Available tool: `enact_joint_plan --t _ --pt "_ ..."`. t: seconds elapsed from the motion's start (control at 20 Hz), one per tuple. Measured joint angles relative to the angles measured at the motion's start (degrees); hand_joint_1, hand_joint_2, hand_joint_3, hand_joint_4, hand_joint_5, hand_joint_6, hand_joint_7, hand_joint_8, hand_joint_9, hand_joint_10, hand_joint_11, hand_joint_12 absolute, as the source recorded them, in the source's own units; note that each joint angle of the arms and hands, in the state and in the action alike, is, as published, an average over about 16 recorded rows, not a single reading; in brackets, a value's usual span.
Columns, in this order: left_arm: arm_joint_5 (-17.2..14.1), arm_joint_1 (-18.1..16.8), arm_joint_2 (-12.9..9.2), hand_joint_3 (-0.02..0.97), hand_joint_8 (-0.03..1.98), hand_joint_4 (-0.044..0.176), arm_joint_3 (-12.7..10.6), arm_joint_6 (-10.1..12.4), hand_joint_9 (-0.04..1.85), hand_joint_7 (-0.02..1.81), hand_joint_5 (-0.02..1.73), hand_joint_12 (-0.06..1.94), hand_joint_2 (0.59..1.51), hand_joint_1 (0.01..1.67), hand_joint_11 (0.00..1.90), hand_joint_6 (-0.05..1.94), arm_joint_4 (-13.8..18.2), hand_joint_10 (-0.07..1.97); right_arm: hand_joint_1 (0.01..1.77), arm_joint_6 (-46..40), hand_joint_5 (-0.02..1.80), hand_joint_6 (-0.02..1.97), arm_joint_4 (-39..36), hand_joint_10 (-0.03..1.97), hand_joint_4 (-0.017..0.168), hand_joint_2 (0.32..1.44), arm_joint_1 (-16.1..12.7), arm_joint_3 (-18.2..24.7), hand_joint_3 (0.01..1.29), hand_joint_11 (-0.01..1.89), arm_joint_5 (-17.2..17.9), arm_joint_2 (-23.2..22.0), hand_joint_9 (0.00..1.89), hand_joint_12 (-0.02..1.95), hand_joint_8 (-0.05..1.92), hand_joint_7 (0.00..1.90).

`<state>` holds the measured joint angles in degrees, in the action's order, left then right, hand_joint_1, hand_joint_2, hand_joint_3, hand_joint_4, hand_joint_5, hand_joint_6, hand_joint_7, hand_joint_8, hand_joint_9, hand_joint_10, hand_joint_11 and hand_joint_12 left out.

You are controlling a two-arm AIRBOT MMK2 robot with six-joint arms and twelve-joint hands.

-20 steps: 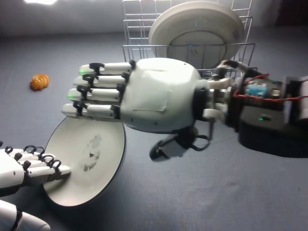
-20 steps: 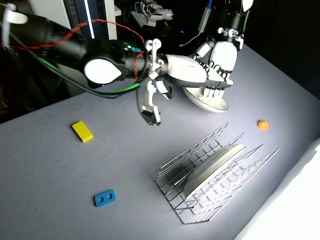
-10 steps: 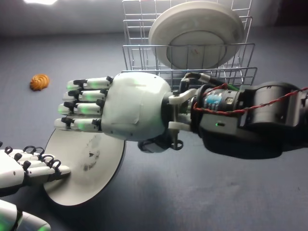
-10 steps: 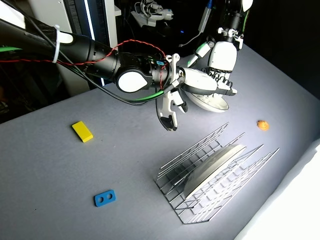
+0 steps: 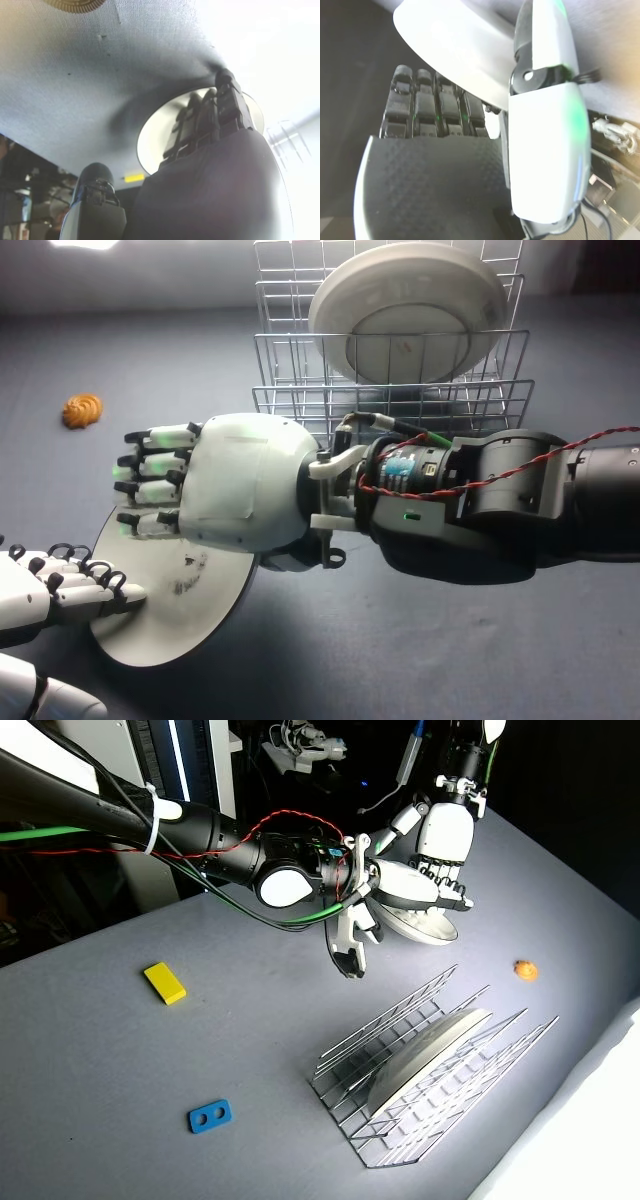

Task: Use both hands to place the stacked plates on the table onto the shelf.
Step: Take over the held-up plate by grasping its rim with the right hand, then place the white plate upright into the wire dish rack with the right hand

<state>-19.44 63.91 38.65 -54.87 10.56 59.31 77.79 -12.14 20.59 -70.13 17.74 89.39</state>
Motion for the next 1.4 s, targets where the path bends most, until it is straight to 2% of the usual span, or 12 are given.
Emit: enact_joint_plan --t 0.15,0.4,0.65,0.95,1.15,1.4 --pt "-0.01 0.14 -0.05 0.008 -0.01 -0.006 -0.03 0.0 -0.02 0.03 0.01 0.03 1.118 0.02 0.04 -0.04 -0.44 -0.05 1.27 0.24 0.49 0.1 -0.01 0.14 -0.003 0.94 0.24 -0.45 0.01 0.09 0.52 0.7 0.36 0.72 0.09 0.42" --pt "0.09 0.06 -0.14 0.008 -0.01 -0.005 -0.23 -0.02 -0.02 0.03 0.02 0.03 1.118 0.02 0.03 -0.04 -1.01 -0.05 1.28 0.58 0.68 0.27 -0.05 0.45 -0.006 0.98 0.82 -0.8 0.01 0.29 1.81 1.36 0.63 1.15 0.32 0.67" --pt "0.78 -1.44 -0.41 0.008 0.0 -0.001 -0.71 -0.03 0.0 0.04 0.03 0.02 1.125 0.02 0.03 -0.03 -0.98 -0.04 1.27 0.79 0.77 0.44 -0.02 0.73 -0.009 1.0 1.45 -0.89 0.01 0.49 3.19 1.61 0.85 1.39 0.65 0.84" --pt "2.4 -4.95 -1.3 0.008 0.0 0.001 -1.91 -0.05 0.03 0.06 0.05 0.01 1.131 0.02 0.02 -0.01 -0.48 -0.02 1.25 0.83 0.78 0.58 0.43 0.97 -0.01 1.0 1.85 -0.39 0.01 0.64 4.31 1.16 0.9 1.38 1.02 0.89" --pt "3.46 -8.32 -2.04 0.009 0.0 0.002 -2.99 -0.06 0.05 0.07 0.07 0.01 1.132 0.02 0.02 0.01 -0.09 0.0 1.24 0.79 0.79 0.62 0.84 0.9 -0.008 1.0 1.92 0.5 0.01 0.64 4.54 0.3 0.91 1.34 1.11 0.92" --pt "3.32 -12.78 -3.11 0.009 0.0 0.003 -4.87 -0.31 0.06 0.07 0.08 0.01 1.129 0.02 0.02 0.01 1.86 0.02 1.23 0.73 0.8 0.66 1.83 0.82 -0.002 1.0 1.93 2.83 0.01 0.64 4.89 -1.96 0.92 1.28 1.12 0.95"
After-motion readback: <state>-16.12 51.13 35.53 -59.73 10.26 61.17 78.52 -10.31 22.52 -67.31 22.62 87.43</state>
